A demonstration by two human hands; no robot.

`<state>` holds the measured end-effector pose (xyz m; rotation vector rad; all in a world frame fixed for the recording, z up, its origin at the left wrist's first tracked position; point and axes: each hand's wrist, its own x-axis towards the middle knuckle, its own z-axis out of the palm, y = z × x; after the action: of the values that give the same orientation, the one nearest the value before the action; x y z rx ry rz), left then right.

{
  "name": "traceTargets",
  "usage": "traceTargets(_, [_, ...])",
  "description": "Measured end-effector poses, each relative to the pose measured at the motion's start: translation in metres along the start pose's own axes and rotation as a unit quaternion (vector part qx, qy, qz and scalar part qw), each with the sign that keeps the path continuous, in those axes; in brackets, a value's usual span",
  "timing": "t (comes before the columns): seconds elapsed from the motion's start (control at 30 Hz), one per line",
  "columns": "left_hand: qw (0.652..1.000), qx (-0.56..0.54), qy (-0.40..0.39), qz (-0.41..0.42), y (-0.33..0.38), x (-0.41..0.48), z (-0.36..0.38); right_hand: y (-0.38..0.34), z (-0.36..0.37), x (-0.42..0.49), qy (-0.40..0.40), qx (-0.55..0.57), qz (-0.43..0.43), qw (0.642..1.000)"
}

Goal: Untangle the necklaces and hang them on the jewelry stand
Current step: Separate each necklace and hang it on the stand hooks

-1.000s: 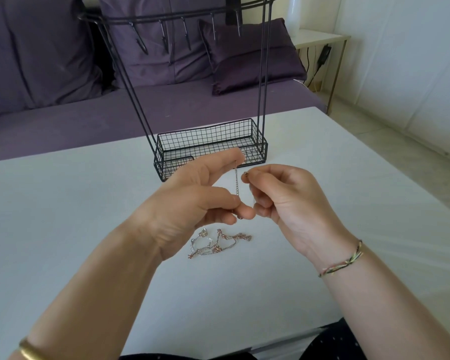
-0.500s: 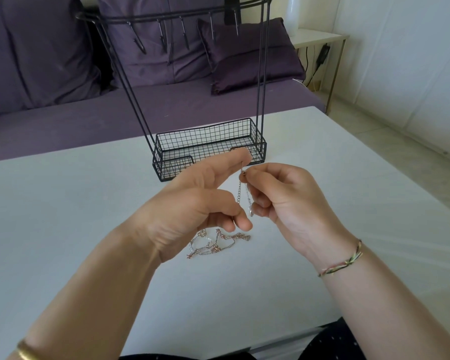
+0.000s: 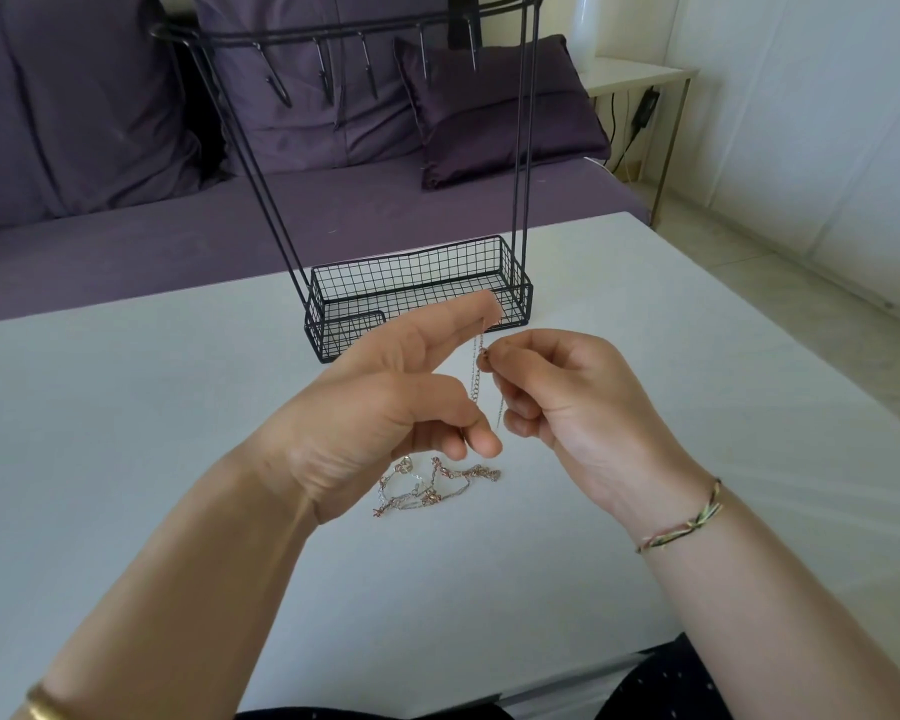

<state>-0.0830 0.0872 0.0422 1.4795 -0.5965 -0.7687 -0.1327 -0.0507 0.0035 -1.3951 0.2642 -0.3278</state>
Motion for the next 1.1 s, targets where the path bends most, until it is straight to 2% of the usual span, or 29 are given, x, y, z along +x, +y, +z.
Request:
traceTargets(0.27, [0.999, -0.001, 0.036, 0.004, 0.002, 0.0, -0.001, 0.001, -0.004, 0.002, 0.013, -0.034, 0.0, 0.999])
traceTargets(0.37, [0.993, 0.018, 0.115, 0.012, 0.004, 0.002, -0.004, -0.005, -0.012, 0.003, 0.014, -0.11, -0.02, 0.994])
traceTargets(0.5, [0.962, 0.163, 0.217, 0.011, 0.005, 0.01, -0.005, -0.021, -0.01, 0.013, 0.008, -0.208, -0.091, 0.974])
traceTargets(0.6, [0.955, 0.158, 0.252, 0.004, 0.019, 0.02, -0.01, -0.04, 0.001, 0.028, 0.01, -0.25, -0.13, 0.96])
traceTargets(0.67, [0.953, 0.158, 0.259, -0.003, 0.032, 0.027, -0.018, -0.054, 0.009, 0.04, 0.01, -0.284, -0.148, 0.947])
traceTargets(0.87, [0.93, 0.278, 0.238, 0.021, 0.069, 0.044, -0.044, -0.095, 0.035, 0.071, -0.016, -0.352, -0.168, 0.92])
traceTargets(1.03, [0.914, 0.319, 0.249, 0.03, 0.1, 0.056, -0.065, -0.122, 0.052, 0.093, -0.02, -0.357, -0.17, 0.918])
traceTargets(1.1, [0.916, 0.298, 0.267, 0.027, 0.113, 0.06, -0.07, -0.13, 0.058, 0.099, -0.034, -0.348, -0.167, 0.922])
